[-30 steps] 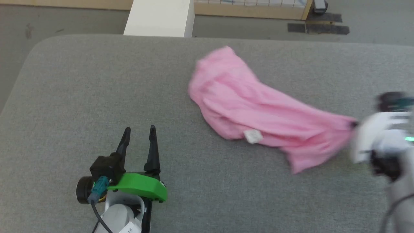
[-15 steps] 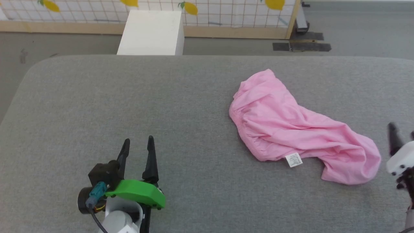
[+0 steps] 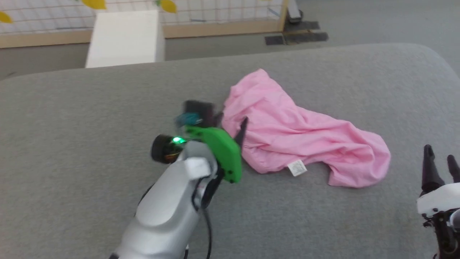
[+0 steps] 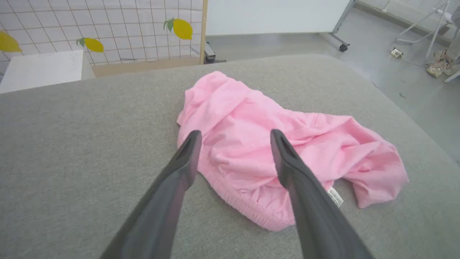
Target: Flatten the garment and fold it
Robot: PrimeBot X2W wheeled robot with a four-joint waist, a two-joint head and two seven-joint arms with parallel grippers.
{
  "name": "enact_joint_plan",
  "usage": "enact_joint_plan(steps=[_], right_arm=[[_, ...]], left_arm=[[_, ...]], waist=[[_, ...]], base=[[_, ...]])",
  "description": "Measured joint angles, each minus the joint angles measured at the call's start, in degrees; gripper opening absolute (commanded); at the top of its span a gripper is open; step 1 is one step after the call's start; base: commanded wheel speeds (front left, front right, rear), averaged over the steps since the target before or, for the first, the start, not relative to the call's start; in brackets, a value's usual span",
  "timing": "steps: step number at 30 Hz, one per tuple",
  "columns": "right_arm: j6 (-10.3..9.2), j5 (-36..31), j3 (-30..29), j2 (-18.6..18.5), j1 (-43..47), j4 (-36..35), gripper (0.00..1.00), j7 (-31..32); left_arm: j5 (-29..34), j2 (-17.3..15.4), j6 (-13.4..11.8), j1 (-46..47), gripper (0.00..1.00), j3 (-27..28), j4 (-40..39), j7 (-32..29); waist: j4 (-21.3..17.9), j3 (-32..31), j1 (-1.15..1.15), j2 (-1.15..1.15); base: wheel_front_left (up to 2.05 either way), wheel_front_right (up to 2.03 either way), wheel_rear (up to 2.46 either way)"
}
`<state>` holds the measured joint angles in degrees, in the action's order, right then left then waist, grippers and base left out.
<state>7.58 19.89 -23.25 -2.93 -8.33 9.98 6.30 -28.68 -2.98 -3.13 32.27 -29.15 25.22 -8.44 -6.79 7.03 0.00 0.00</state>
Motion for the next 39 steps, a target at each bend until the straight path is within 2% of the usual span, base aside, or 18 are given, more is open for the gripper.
enact_joint_plan(steps=[5, 8, 11, 12, 13, 19, 24, 27, 32, 35, 37, 39], right_arm=[[0.00, 1.05, 2.46, 0.04, -0.59, 2.87, 1.00, -2.79], [0.00, 1.16, 2.36, 0.01, -1.04, 4.33, 1.00, -4.02], [0.00, 1.19, 2.09, 0.01, -1.05, 5.65, 1.00, -4.93], [0.00, 1.19, 1.93, 0.01, -1.05, 6.02, 1.00, -5.28], [0.00, 1.19, 1.87, 0.01, -1.07, 6.31, 1.00, -5.39], [0.00, 0.64, 2.27, 0.00, -1.27, 7.51, 1.00, -6.00], [-0.01, -0.32, 2.71, 0.01, -1.31, 7.67, 1.00, -5.79], [0.00, -0.81, 2.83, 0.00, -0.97, 7.65, 1.00, -5.55], [-0.01, -0.86, 3.02, 0.01, 0.05, 7.44, 1.00, -4.88], [0.00, -0.88, 2.99, 0.03, 0.39, 7.09, 1.00, -4.46], [0.00, -0.88, 3.04, 0.02, 0.41, 6.81, 1.00, -4.28], [0.00, -0.87, 3.04, 0.02, 0.44, 6.66, 1.00, -4.27]], left_arm=[[1.11, 0.21, -1.19, 5.87, 1.00, -6.83, 11.12, -13.41], [1.09, 0.21, -2.26, 6.66, 1.00, -8.06, 14.90, -17.36], [-0.18, 0.22, -2.32, 6.93, 1.00, -8.28, 16.12, -18.17], [-0.30, 0.21, -2.42, 7.20, 0.47, -8.40, 16.30, -18.19], [-0.52, 0.21, -2.38, 7.49, 0.02, -8.37, 16.26, -17.84], [-3.56, 0.12, -0.78, 7.44, 0.00, -4.87, 13.91, -9.59], [-6.47, -2.04, -1.56, 5.37, 0.00, 0.69, 4.97, -2.81], [-7.21, -4.89, -4.48, 0.91, 0.00, 3.39, -2.34, -1.22], [-8.33, -11.51, -13.37, -12.28, 0.00, 9.89, -15.72, -0.74], [-9.27, -14.16, -18.23, -21.04, 0.00, 13.38, -21.35, -1.89], [-10.09, -15.16, -20.46, -26.47, 0.00, 15.14, -23.16, -2.65], [-12.00, -15.10, -21.46, -31.07, 0.00, 15.84, -23.93, -3.80]], waist=[[-3.78, 2.16, 0.00, 0.00], [-5.72, 3.42, 0.00, 0.00], [-7.00, 4.78, 0.00, 0.00], [-7.29, 5.20, 0.00, 0.00], [-7.44, 5.54, 0.00, 0.00], [-6.44, 6.05, 0.00, 0.00], [-4.40, 4.64, 0.00, 0.00], [-2.50, 3.27, 0.00, 0.00], [1.35, 0.89, 0.00, 0.00], [3.59, -0.20, 0.00, 0.00], [4.92, -0.77, 0.00, 0.00], [6.28, -1.30, 0.00, 0.00]], base=[[0.00, 0.00, 0.00], [0.00, 0.00, 0.00], [0.00, 0.00, 0.00], [0.00, 0.00, 0.00], [0.00, 0.00, 0.00], [0.00, 0.00, 0.00], [0.00, 0.00, 0.00], [0.00, 0.00, 0.00], [0.00, 0.00, 0.00], [0.00, 0.00, 0.00], [0.00, 0.00, 0.00], [0.00, 0.00, 0.00]])
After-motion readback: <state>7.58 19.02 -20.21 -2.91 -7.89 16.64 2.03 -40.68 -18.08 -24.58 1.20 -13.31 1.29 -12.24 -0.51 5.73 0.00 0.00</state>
